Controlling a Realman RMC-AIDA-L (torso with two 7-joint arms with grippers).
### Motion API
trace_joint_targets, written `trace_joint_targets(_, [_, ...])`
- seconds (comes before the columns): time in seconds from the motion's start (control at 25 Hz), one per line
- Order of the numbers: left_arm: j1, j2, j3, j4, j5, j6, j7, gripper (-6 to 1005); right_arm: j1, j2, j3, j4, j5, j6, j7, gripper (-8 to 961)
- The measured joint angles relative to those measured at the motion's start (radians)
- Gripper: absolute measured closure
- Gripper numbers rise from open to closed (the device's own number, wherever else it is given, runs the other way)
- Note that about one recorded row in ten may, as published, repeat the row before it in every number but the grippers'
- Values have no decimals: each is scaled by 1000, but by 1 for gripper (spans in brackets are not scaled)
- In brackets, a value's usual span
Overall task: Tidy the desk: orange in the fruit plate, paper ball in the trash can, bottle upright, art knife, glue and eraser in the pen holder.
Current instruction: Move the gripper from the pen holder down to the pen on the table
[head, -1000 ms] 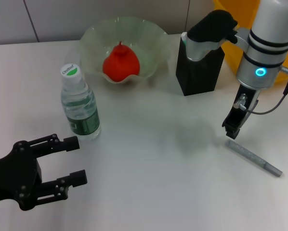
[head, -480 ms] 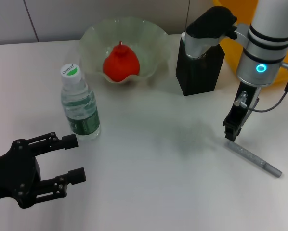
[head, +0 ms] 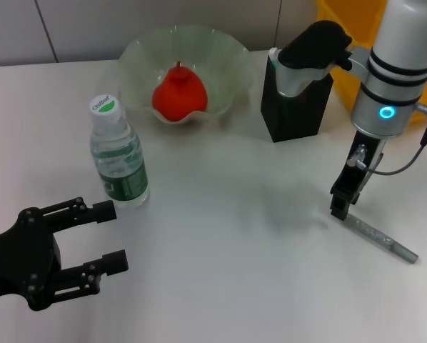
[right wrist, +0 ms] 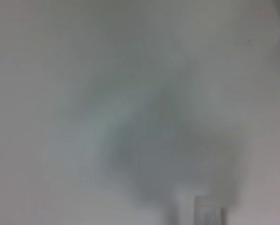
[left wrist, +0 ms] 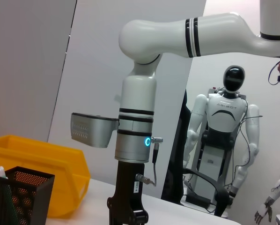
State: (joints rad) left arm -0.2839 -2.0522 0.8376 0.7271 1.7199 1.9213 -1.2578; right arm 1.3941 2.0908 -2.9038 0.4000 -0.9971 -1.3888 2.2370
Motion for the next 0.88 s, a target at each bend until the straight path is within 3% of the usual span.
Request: trace_joint_targets(0.88, [1,0,0,-2,3,-4,0,272,-17,0,0,-33,-13,32,7,618])
